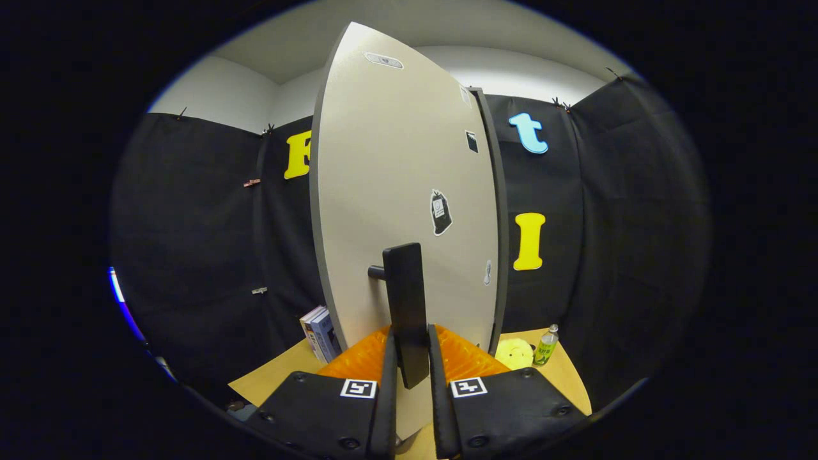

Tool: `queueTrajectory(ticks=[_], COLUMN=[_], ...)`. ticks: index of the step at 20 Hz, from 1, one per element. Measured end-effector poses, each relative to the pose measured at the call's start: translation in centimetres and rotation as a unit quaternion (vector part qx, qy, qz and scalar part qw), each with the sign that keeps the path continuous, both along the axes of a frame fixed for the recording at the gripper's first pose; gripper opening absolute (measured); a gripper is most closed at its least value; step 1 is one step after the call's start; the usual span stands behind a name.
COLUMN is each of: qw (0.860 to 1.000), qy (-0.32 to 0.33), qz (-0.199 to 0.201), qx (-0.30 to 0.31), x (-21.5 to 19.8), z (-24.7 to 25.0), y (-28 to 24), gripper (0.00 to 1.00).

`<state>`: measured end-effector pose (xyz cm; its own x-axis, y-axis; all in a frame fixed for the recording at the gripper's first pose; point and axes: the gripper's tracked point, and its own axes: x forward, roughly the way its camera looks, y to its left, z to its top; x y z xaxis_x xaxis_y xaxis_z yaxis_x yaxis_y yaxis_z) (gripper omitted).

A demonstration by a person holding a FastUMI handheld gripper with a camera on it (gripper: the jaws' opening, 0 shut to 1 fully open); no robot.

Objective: Open the shoe cabinet door, grab the shoes and put them into the shoe cabinet, then close the shoe cabinet door.

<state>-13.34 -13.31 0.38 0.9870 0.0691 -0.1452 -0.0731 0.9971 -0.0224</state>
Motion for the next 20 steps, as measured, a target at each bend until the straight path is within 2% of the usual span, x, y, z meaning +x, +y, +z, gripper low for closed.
queueTrajectory(ticks=[9,15,20], qw=[0.998,0.992,0.99], qy=[0.003,-0.054,-0.068], qz=[-0.057,-0.117,-0.114], qx=[0.008,-0.006,-0.038], x=[-2.6,-5.9,-7.7], z=[0.4,4.0,4.0], y=[-4.9,-8.4,-8.8], gripper=[0.27,0.27,0.27])
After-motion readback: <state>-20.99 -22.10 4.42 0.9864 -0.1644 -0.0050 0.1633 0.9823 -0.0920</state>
